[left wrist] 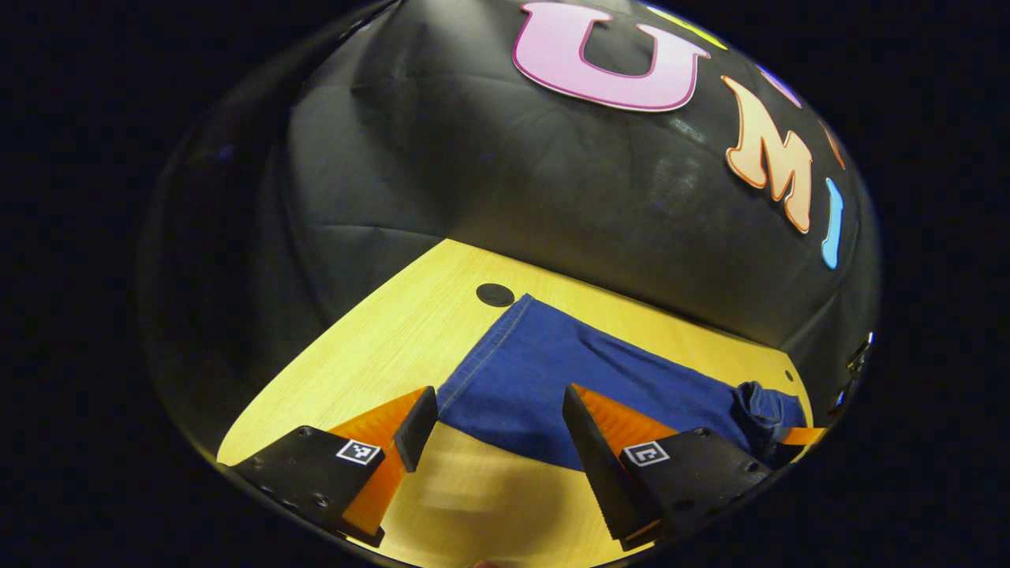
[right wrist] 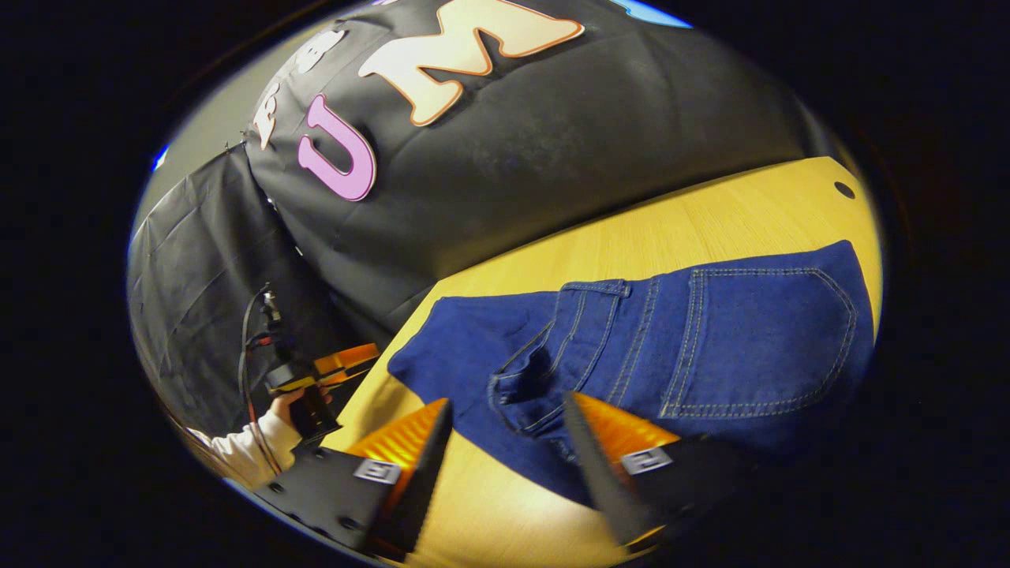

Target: Grasp the waist and the cuffs of the jeans and fold them to make the two legs overlap; first hold the waist and fold one-third of the jeans toward the cuffs, then hold the cuffs and fold the remaining one-third in the same direction to finish folding.

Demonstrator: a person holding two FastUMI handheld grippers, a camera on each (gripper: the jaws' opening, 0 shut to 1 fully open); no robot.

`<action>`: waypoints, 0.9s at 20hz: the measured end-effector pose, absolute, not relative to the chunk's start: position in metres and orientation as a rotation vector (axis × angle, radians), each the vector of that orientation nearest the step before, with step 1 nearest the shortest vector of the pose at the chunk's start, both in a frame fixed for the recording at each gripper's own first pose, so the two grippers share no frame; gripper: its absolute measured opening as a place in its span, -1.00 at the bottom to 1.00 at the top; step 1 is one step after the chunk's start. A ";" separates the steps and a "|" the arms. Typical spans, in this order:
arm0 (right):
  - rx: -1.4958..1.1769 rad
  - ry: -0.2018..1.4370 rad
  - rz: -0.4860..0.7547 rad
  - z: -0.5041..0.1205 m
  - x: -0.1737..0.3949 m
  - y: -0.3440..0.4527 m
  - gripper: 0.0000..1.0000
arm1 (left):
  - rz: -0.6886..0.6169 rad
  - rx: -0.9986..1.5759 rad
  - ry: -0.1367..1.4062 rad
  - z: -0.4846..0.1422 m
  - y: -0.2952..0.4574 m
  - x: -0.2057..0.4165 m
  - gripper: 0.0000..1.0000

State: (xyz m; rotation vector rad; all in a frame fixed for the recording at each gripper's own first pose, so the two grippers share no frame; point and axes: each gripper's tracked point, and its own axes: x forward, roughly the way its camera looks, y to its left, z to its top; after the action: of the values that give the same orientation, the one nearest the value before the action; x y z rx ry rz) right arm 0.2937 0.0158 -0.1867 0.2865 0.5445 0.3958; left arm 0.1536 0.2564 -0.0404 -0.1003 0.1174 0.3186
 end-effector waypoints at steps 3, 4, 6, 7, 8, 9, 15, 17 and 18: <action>0.247 0.497 0.369 -0.166 0.287 0.011 0.96 | 0.318 -0.066 0.169 -0.051 0.277 0.168 0.92; 0.256 0.479 0.363 -0.156 0.283 0.009 0.96 | 0.328 -0.059 0.180 -0.054 0.284 0.171 0.92; 0.271 0.440 0.336 -0.133 0.273 0.002 0.96 | 0.320 -0.072 0.200 -0.061 0.282 0.171 0.90; 0.267 0.420 0.318 -0.123 0.269 -0.003 0.96 | 0.309 -0.078 0.206 -0.060 0.279 0.170 0.89; 0.258 0.400 0.297 -0.115 0.265 -0.010 0.96 | 0.301 -0.080 0.210 -0.058 0.279 0.169 0.89; 0.246 0.382 0.272 -0.107 0.258 -0.018 0.95 | 0.296 -0.076 0.216 -0.058 0.278 0.167 0.89; 0.261 0.339 0.138 -0.080 0.227 -0.063 0.87 | 0.349 0.027 0.276 -0.068 0.301 0.158 0.28; 0.280 0.332 0.107 -0.077 0.218 -0.073 0.96 | 0.349 0.005 0.254 -0.065 0.304 0.157 0.00; 0.285 0.330 0.090 -0.077 0.214 -0.078 0.96 | 0.343 -0.022 0.238 -0.064 0.305 0.155 -0.14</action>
State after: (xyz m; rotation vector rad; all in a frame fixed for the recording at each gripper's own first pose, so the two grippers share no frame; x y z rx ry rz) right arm 0.2137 -0.0780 -0.0765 0.2849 0.3296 0.0897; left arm 0.1555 0.3047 -0.0645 -0.0220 0.2382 0.3431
